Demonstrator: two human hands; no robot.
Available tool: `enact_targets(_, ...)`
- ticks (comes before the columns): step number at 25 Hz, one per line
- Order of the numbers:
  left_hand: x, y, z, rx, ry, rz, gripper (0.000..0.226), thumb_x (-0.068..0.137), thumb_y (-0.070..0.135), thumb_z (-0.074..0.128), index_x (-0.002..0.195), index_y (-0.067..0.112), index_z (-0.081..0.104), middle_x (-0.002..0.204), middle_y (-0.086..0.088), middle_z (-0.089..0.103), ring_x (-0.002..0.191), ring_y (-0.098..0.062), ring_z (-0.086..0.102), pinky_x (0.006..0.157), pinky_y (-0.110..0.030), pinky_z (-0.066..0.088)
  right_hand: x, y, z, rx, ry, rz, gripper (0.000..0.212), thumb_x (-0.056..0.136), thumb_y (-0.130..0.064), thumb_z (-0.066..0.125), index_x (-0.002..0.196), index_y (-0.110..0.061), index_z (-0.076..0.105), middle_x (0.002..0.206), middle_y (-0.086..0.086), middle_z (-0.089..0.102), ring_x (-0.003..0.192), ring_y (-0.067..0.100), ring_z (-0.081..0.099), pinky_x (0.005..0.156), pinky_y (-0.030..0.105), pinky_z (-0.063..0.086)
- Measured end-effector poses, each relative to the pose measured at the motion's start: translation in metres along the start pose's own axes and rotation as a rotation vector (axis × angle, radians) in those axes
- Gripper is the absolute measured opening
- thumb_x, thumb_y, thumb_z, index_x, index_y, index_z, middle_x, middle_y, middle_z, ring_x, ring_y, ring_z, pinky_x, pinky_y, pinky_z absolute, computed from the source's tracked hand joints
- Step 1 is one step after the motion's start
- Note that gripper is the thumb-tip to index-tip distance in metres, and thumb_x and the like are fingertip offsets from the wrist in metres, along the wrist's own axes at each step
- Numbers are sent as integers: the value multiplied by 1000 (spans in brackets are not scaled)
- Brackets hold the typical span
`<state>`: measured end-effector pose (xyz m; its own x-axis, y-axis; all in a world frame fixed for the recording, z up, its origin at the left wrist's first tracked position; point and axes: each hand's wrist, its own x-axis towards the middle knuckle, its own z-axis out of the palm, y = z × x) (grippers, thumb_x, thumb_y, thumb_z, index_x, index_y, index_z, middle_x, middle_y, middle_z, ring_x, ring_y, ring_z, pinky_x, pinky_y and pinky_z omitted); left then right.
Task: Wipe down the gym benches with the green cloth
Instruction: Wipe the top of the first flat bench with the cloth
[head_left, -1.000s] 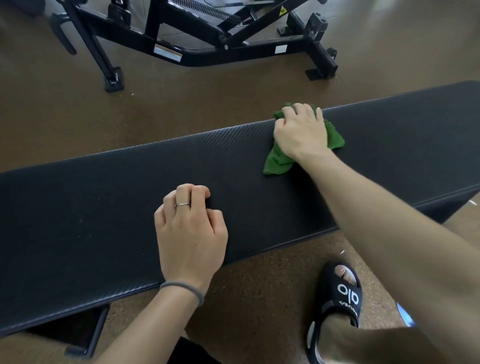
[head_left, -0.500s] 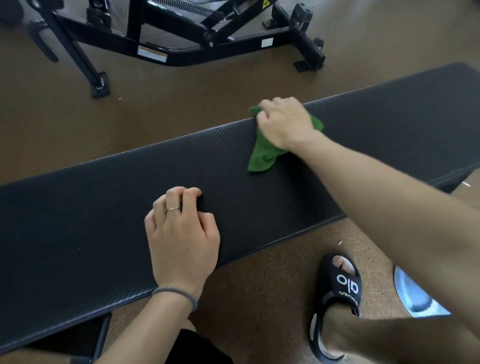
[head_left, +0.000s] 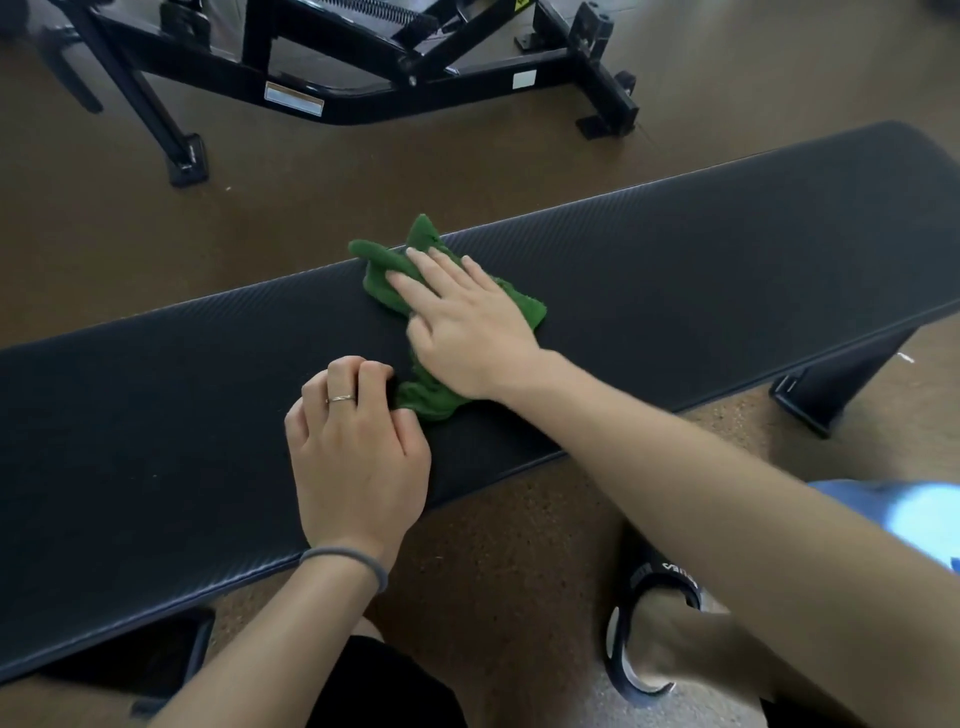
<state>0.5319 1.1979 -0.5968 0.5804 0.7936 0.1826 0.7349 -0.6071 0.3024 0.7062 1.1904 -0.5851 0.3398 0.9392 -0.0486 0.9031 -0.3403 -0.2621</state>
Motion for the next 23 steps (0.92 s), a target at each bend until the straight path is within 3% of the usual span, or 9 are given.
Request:
enact_targets(4, 3, -3, -2, -52, 4, -12, 27, 93, 17, 51, 119, 19, 60, 126, -2, 56, 123, -28, 49, 108, -48, 37, 15, 52, -18, -41, 13, 204, 59, 105, -33, 26, 164, -25, 23, 173, 3, 11, 160, 18, 5, 129, 41, 1)
enact_targets(7, 4, -3, -3, -67, -1, -16, 27, 94, 19, 50, 119, 20, 60, 125, -2, 56, 122, -27, 50, 107, -47, 38, 5, 27, -10, 12, 92, 332, 60, 105, -33, 27, 164, -21, 24, 173, 6, 13, 160, 21, 6, 130, 43, 1)
enact_targets(12, 1, -4, -5, -82, 4, -8, 28, 95, 20, 47, 120, 21, 59, 125, -1, 57, 121, -25, 51, 105, -45, 40, -96, -32, 13, 7, 112, 178, 62, 102, -36, 23, 162, -21, 32, 171, 5, 21, 159, 20, 13, 130, 43, 8)
enact_targets(15, 1, -8, -6, -111, -5, 9, 29, 96, 18, 47, 122, 20, 60, 125, -2, 58, 120, -26, 52, 106, -47, 41, -103, -6, 5, -41, 62, 113, 64, 100, -39, 19, 161, -25, 32, 171, 2, 22, 159, 18, 15, 130, 43, 8)
enact_targets(20, 2, -8, -5, -146, 2, -13, 27, 99, 19, 48, 122, 18, 62, 128, -4, 60, 121, -27, 54, 107, -46, 43, -98, 79, -19, -45, 129, 445, 60, 103, -33, 24, 162, -22, 31, 171, 6, 20, 158, 21, 15, 129, 41, 6)
enact_targets(23, 2, -6, -4, -123, 12, -1, 28, 98, 19, 46, 121, 18, 61, 127, -4, 59, 120, -28, 53, 106, -47, 42, -101, 34, -2, -60, 192, 487, 62, 101, -33, 27, 160, -17, 34, 170, 10, 24, 158, 25, 18, 129, 44, 8)
